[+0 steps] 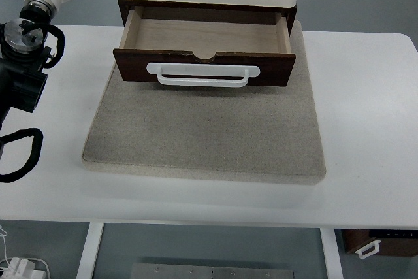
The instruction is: Close drawer under combined cabinet
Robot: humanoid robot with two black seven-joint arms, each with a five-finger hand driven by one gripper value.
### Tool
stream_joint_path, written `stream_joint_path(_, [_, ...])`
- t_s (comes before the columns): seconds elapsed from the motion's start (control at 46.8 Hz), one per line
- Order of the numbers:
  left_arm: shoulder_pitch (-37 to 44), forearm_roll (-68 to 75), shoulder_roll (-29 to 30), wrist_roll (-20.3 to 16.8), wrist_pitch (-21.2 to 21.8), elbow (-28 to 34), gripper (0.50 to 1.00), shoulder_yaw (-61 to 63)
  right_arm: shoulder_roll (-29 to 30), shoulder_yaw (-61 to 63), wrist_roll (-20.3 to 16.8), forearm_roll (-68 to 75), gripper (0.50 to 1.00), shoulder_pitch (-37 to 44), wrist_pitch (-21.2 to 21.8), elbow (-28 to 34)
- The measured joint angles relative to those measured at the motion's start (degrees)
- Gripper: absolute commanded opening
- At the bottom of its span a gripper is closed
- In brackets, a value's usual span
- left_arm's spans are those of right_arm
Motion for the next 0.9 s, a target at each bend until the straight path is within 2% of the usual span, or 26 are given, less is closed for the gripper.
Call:
stream_joint_path(0.299, [-0.34, 0.0, 6.1, -0.08, 0.4, -8.14, 1.0, 0.05, 0.0, 0.0, 0.01, 0.0, 0.952, 0.01, -0.01, 0.0])
stream_joint_path(0.897, [0.73, 0.01, 22.07, -0.98, 0.45, -35.34, 1.0, 5.36, 0.0, 0.0, 0.01, 0.0, 0.952, 0.01, 0.0, 0.0])
